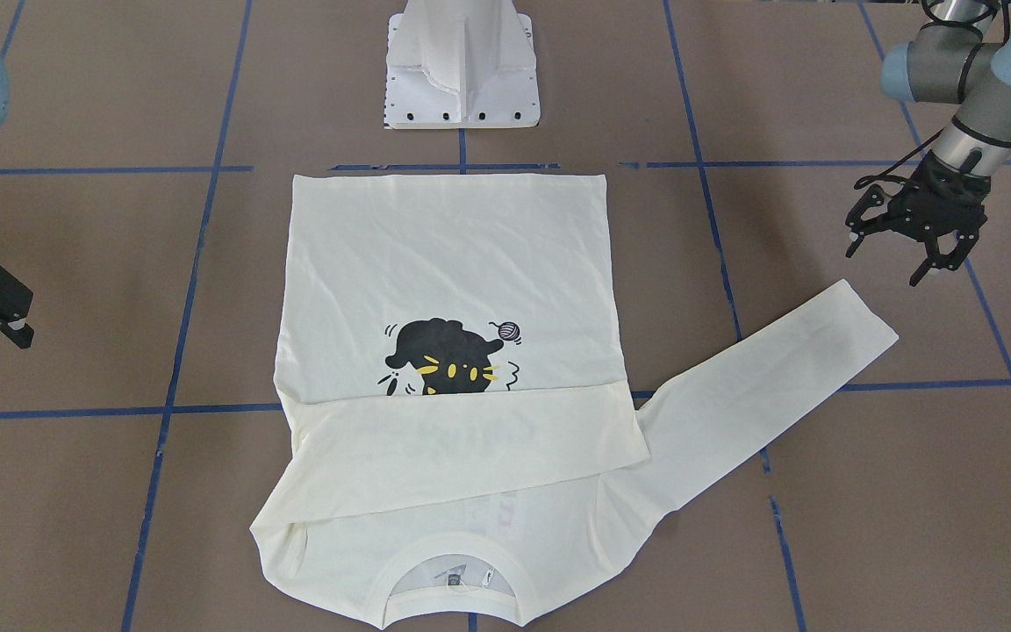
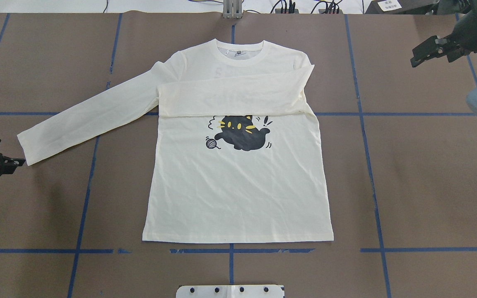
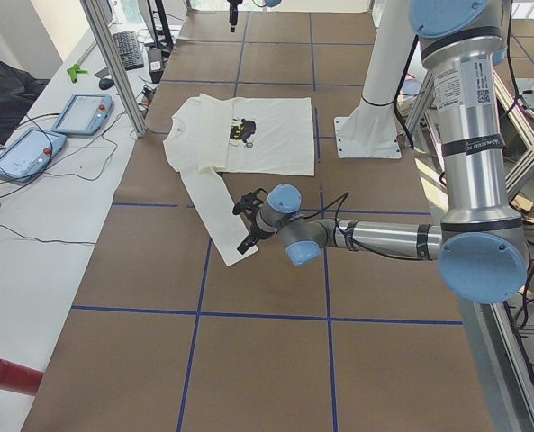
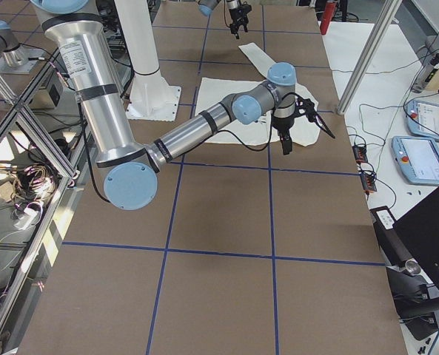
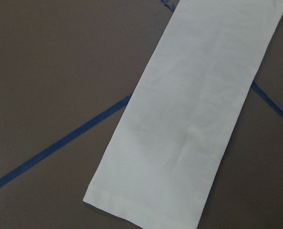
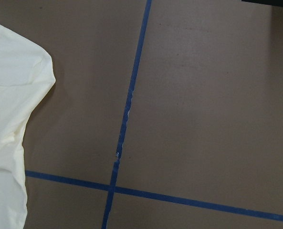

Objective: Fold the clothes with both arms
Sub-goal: 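Lower the left gripper to the cuff of the other sleeve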

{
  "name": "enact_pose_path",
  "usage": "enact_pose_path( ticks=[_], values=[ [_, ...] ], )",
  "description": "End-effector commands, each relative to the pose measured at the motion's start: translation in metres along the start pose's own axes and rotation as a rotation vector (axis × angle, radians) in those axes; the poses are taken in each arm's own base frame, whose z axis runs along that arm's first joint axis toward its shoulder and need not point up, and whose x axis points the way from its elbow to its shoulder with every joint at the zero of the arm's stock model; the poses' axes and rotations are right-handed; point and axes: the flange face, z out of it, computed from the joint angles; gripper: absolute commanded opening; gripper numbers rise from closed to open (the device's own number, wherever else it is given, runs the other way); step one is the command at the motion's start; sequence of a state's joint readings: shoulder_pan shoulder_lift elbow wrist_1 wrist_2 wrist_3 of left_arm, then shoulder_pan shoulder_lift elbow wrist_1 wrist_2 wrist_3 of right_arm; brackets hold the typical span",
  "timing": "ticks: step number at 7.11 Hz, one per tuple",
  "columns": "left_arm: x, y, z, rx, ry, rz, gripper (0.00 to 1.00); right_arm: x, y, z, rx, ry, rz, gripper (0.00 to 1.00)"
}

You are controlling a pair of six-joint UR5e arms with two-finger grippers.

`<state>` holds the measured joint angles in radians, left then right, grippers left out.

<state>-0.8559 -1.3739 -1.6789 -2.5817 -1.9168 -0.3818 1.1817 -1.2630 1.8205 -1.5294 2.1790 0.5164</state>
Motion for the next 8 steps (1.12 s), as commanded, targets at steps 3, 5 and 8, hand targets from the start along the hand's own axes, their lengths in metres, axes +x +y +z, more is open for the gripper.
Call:
enact_pose_path(
  ticks=[3, 5, 8],
  values=[
    [0.007, 0.014, 0.030, -0.042, -0.034, 0.025, 0.67, 0.001, 0.001, -0.001, 0.001, 0.001, 0.002, 1.00],
    [0.009, 0.007, 0.035, -0.034, -0.032, 0.027, 0.66, 0.001, 0.001, -0.001, 0.001, 0.001, 0.002, 1.00],
    [0.008, 0.008, 0.037, -0.038, -0.032, 0.026, 0.61, 0.002, 0.002, 0.000, 0.000, 0.002, 0.002, 1.00]
  ],
)
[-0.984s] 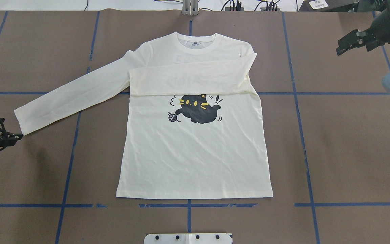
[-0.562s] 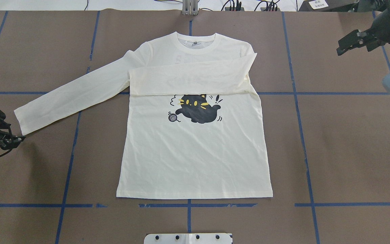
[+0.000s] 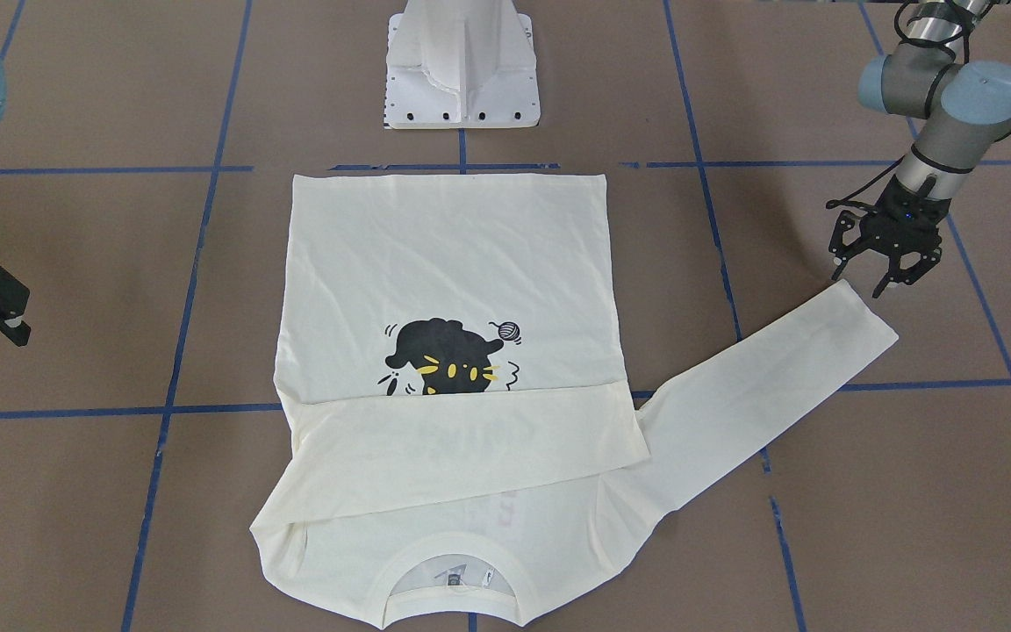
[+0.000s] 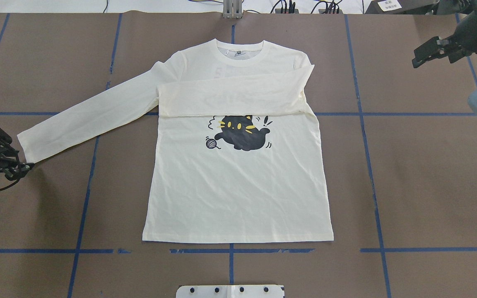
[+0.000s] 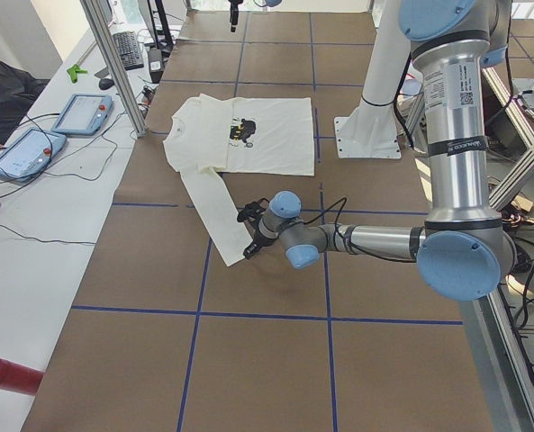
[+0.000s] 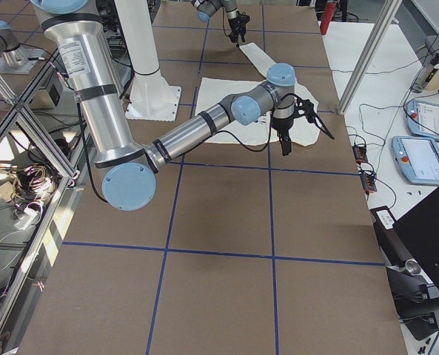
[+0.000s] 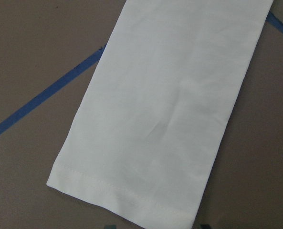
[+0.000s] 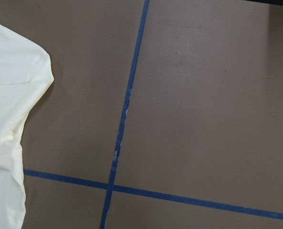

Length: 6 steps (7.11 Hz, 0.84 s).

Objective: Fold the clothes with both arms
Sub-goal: 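Lower the left gripper to the cuff of the other sleeve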

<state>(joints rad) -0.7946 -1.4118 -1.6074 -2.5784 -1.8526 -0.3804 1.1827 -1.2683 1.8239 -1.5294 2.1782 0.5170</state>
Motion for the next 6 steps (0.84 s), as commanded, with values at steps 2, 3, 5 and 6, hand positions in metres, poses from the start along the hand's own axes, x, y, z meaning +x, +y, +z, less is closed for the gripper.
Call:
enact_pose_path(
  ticks=[2, 3, 5, 6],
  values=[
    [0.0000, -0.0001, 0.0005, 0.000, 0.000, 0.000, 0.59, -0.0003, 0.0002, -0.0005, 0.001, -0.001, 0.001, 1.00],
    [0.0005, 0.0000, 0.0008, 0.000, 0.000, 0.001, 0.59, 0.0001, 0.0001, 0.0001, 0.000, 0.000, 0.002, 1.00],
    [0.0036, 0.0007, 0.0023, -0.004, 0.005, 0.006, 0.59, 0.0008, 0.0006, 0.0005, -0.001, 0.001, 0.004, 1.00],
    [0.0060, -0.0033, 0.0025, 0.002, 0.009, 0.009, 0.59, 0.0009, 0.0005, 0.0005, -0.001, 0.002, 0.004, 1.00]
  ],
)
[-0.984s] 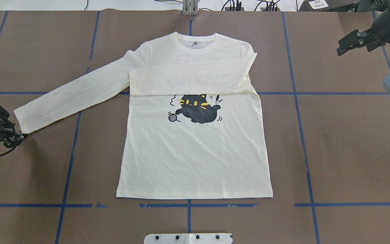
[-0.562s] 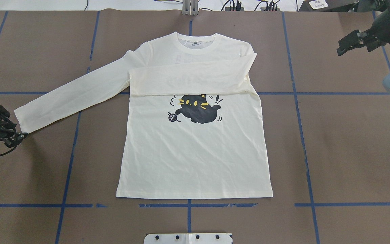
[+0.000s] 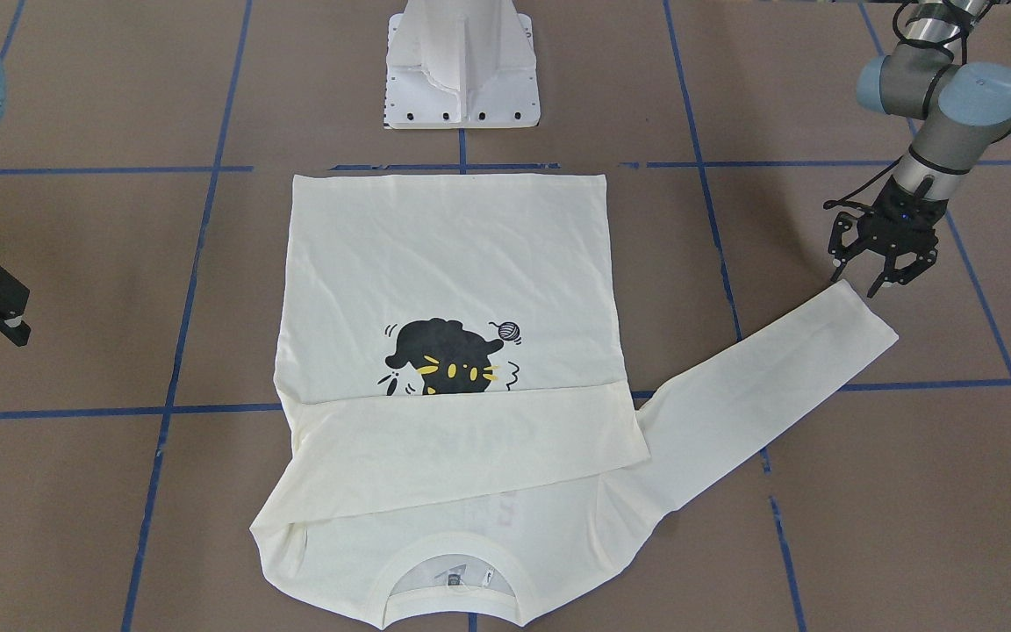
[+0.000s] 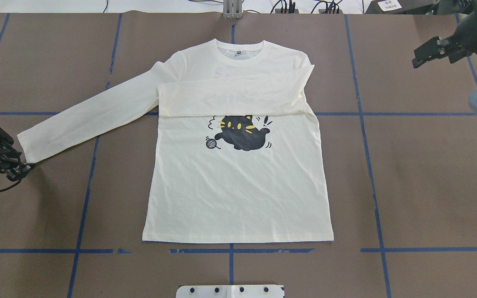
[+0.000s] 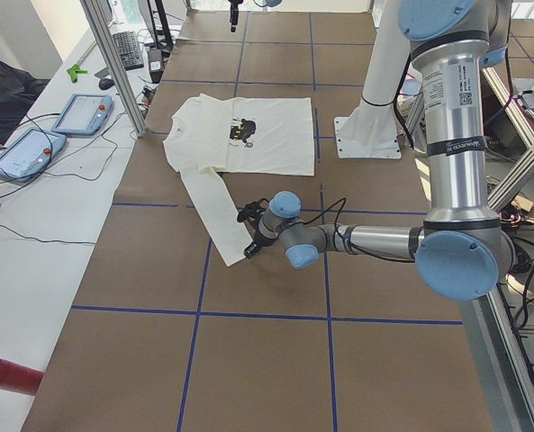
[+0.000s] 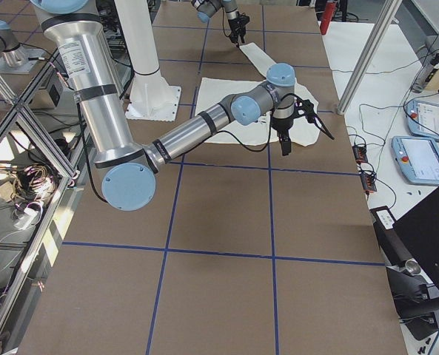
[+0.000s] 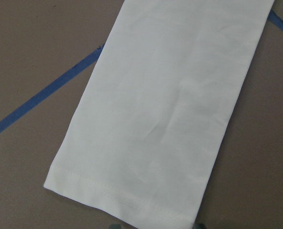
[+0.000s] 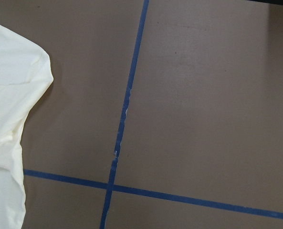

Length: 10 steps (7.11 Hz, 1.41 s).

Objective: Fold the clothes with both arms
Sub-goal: 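Lower the left gripper to the cuff of the other sleeve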

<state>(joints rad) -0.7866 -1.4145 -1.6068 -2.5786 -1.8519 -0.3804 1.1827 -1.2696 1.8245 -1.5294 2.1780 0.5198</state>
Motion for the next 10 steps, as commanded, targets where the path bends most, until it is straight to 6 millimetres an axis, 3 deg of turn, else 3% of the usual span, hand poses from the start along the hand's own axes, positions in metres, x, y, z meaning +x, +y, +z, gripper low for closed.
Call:
enact_pose_path(
  ticks=[1, 3, 5, 7, 9, 10],
  values=[
    [0.003, -0.005, 0.001, 0.005, 0.004, 0.004, 0.45, 0.001, 0.000, 0.000, 0.000, 0.002, 0.001, 1.00],
    [0.004, -0.005, 0.002, 0.004, 0.005, 0.004, 0.00, -0.004, 0.000, -0.006, 0.011, -0.005, -0.002, 1.00],
    [0.003, -0.006, 0.001, 0.010, 0.004, 0.005, 0.00, -0.003, 0.001, -0.005, 0.009, -0.004, 0.001, 1.00],
    [0.011, -0.032, 0.000, 0.058, -0.010, 0.018, 0.00, 0.001, 0.004, -0.002, 0.002, 0.002, 0.008, 1.00],
    [0.011, -0.040, 0.003, 0.066, -0.009, 0.025, 0.00, 0.003, 0.005, -0.001, 0.000, 0.005, 0.009, 1.00],
    [0.010, -0.038, 0.003, 0.062, -0.009, 0.024, 0.81, 0.003, 0.005, -0.001, 0.000, 0.005, 0.009, 1.00]
  ],
)
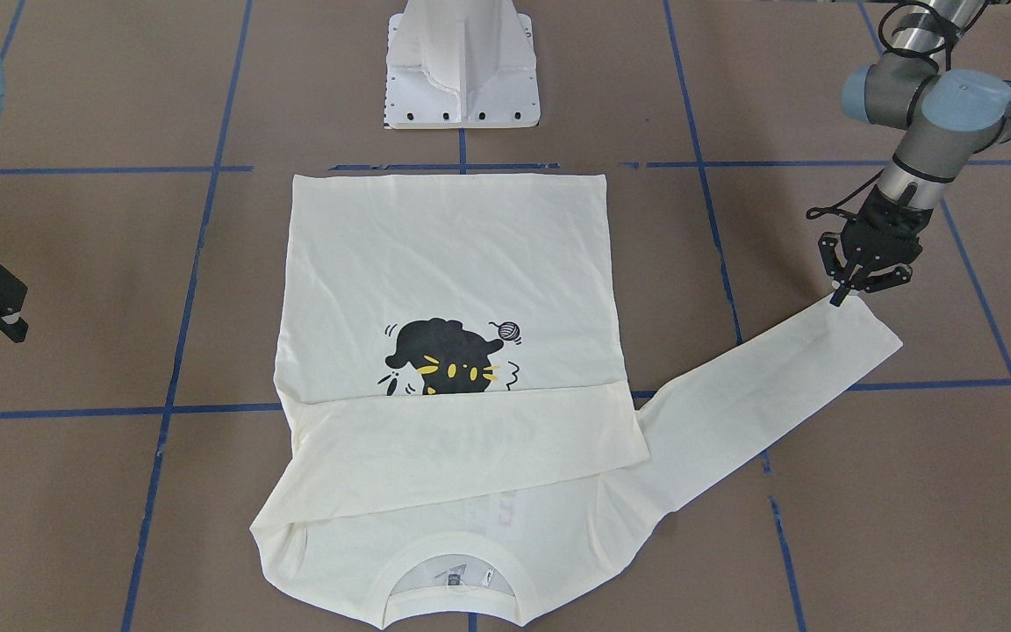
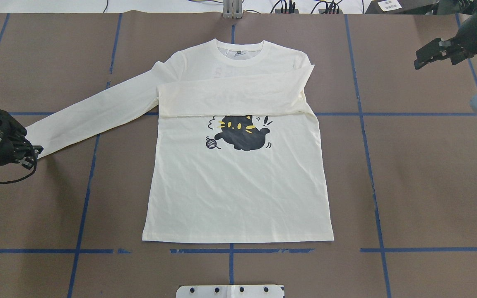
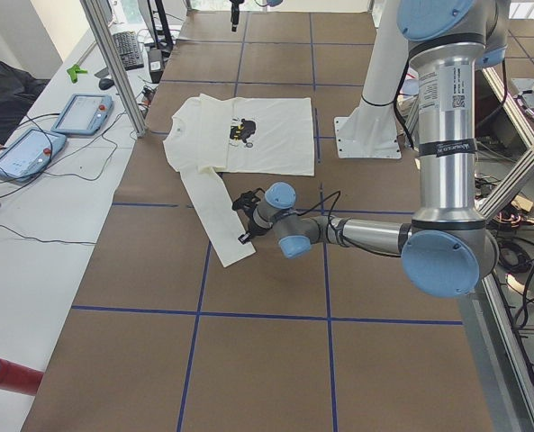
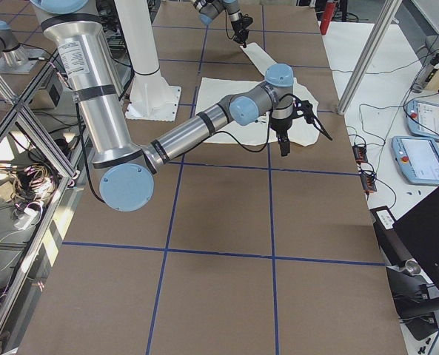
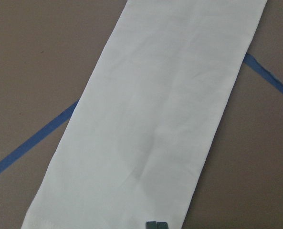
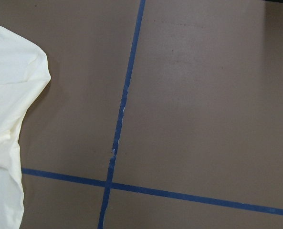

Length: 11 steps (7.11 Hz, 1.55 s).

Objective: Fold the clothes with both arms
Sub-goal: 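Lower the left gripper to the cuff of the other sleeve, then close the left gripper on the sleeve cuff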

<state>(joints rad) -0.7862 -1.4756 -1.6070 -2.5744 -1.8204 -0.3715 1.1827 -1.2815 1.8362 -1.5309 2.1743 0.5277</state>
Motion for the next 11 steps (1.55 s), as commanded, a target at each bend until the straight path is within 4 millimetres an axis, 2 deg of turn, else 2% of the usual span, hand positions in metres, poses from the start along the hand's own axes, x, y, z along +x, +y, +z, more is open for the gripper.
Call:
enact_pose_path(
  ticks=[1, 3, 5, 6, 8, 9, 11],
  values=[
    [-0.004, 0.007, -0.003, -0.008, -0.004, -0.003, 0.90, 0.000, 0.001, 0.001, -0.001, 0.001, 0.001, 1.00],
    [-0.011, 0.023, -0.002, -0.034, -0.017, -0.010, 0.90, 0.000, 0.001, 0.001, -0.001, 0.001, 0.001, 1.00],
    [-0.012, 0.028, -0.002, -0.036, -0.020, -0.014, 0.89, 0.000, 0.000, 0.001, -0.001, 0.002, 0.001, 1.00],
    [-0.013, 0.029, -0.001, -0.041, -0.020, -0.017, 0.79, -0.001, 0.001, 0.000, 0.000, 0.001, 0.000, 1.00],
    [-0.014, 0.032, 0.003, -0.048, -0.022, -0.017, 0.75, 0.000, 0.001, 0.001, -0.001, 0.002, 0.001, 1.00],
    [-0.014, 0.031, 0.003, -0.047, -0.022, -0.016, 0.67, 0.000, 0.001, 0.001, -0.001, 0.002, 0.001, 1.00],
    [-0.012, 0.029, 0.004, -0.045, -0.020, -0.016, 0.61, 0.001, 0.001, 0.001, -0.001, 0.002, 0.001, 1.00]
  ],
)
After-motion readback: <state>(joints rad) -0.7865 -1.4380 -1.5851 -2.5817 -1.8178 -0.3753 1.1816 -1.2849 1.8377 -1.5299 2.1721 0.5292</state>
